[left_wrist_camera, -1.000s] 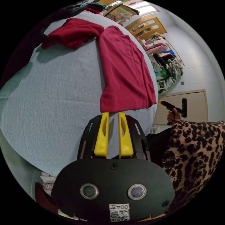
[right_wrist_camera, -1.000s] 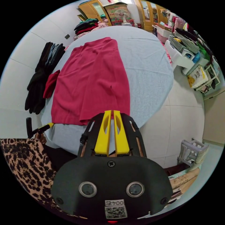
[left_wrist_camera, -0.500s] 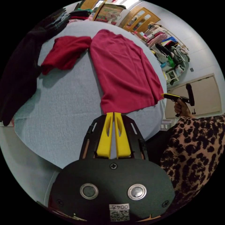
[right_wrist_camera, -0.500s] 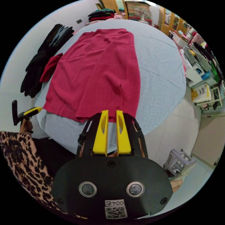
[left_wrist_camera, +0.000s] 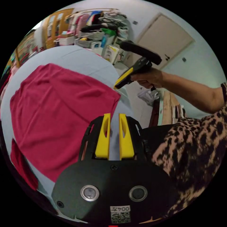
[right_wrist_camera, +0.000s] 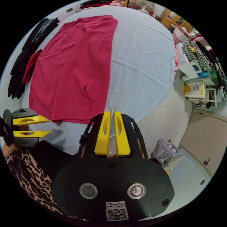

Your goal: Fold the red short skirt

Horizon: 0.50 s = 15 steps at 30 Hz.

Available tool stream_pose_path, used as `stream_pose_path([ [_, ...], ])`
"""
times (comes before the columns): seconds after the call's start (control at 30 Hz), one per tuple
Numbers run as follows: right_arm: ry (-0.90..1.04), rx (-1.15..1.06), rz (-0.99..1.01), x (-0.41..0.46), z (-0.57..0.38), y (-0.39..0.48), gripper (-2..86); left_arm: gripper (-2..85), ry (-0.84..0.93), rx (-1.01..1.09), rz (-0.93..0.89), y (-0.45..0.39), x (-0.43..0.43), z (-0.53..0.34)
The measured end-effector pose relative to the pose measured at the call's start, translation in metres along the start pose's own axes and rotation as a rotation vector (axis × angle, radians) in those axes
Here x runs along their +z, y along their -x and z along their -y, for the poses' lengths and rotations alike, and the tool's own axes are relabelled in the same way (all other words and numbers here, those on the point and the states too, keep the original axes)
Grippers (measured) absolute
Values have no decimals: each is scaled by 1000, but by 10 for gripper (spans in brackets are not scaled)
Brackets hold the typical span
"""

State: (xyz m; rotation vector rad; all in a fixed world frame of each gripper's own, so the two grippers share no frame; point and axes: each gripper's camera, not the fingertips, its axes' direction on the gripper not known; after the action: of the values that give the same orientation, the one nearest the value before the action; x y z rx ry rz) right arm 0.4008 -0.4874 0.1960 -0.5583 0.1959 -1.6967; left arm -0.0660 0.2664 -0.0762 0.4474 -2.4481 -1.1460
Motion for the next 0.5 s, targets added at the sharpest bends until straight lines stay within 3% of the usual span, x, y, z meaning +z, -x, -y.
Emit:
stream_pose_path([
  [0.27,-67,12,103,-4,-4,-34,28,57,194,57,106,17,82,11],
  [0.4,-240,-57,183,-24,-25,-39,40,20,152,-12,162,41,68,-19],
  [0.5,-284,-146,155,-26,-36,-31,56,12,67,-138,54,77,42,-49],
])
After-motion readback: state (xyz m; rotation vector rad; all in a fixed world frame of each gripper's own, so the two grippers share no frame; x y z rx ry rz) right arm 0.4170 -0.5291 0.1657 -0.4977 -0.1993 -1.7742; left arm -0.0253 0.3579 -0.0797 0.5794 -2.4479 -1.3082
